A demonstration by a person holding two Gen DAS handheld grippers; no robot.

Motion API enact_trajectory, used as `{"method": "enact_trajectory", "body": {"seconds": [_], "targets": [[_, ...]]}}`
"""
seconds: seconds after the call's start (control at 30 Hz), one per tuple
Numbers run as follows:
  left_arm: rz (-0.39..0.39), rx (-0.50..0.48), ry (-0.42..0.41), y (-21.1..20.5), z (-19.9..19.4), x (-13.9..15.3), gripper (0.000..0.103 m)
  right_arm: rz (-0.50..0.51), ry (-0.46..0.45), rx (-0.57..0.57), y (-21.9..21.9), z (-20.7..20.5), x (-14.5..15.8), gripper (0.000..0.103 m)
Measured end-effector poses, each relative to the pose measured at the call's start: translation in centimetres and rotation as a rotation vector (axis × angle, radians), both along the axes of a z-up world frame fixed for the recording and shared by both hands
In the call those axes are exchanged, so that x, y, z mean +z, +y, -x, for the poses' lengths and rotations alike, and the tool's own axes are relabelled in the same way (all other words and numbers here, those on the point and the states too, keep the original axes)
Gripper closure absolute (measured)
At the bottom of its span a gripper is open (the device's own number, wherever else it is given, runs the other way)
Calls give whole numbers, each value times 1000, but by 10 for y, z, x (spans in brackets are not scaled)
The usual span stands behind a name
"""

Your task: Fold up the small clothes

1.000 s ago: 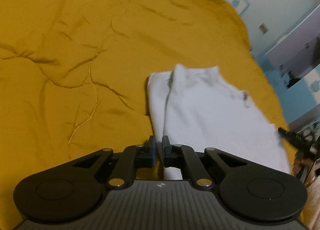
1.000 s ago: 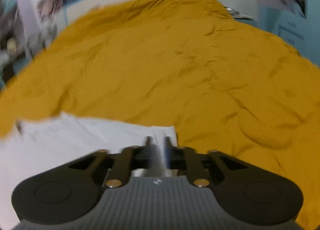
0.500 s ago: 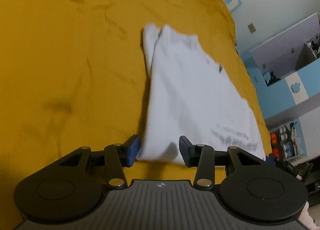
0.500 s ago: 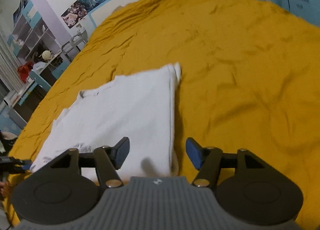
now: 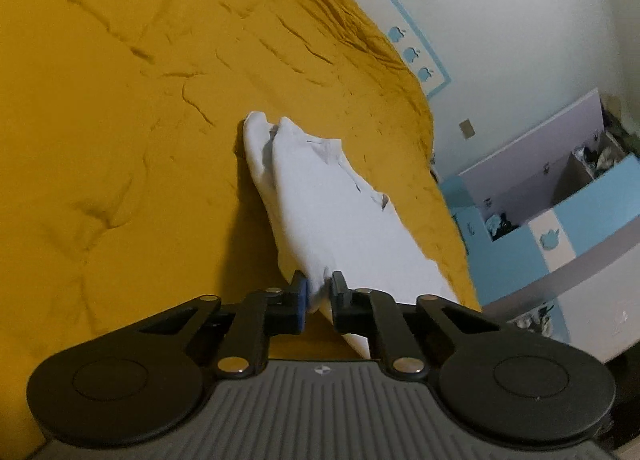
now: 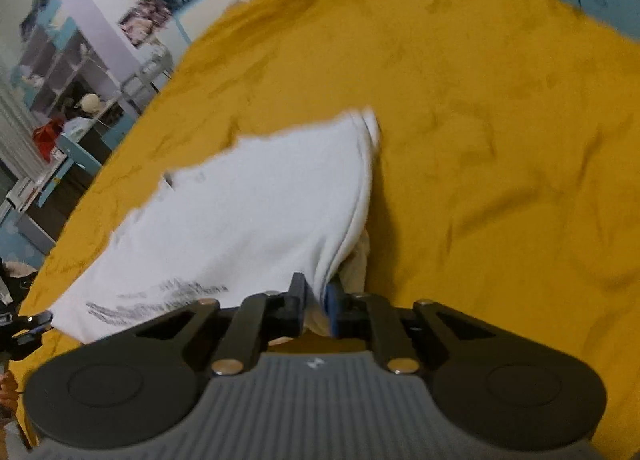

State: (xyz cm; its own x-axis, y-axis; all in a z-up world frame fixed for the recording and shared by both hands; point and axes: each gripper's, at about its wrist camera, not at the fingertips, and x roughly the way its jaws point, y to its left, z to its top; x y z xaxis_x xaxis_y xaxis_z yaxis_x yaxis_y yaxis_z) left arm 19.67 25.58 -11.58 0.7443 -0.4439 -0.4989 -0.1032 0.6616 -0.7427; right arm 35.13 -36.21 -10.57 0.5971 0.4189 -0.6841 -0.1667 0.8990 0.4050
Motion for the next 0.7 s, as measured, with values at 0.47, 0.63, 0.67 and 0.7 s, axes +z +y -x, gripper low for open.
{"method": "enact_trajectory", "body": {"seconds": [0.47,0.63,0.67,0.7], "targets": [[-57,-120,70,14,-27,-15,80,126,1,-71,-16,-4,-13,65],[-220,-156,-23,2,-102,12,70,112,-98,-97,-9,-59,4,55],[-244,-156,-33,-1,-114,12,68,114,-100,-93,-6,-71,3,55],[-273,-155,-39,-2,-124,10,66,123,-107,-86,0,-83,1,55]]}}
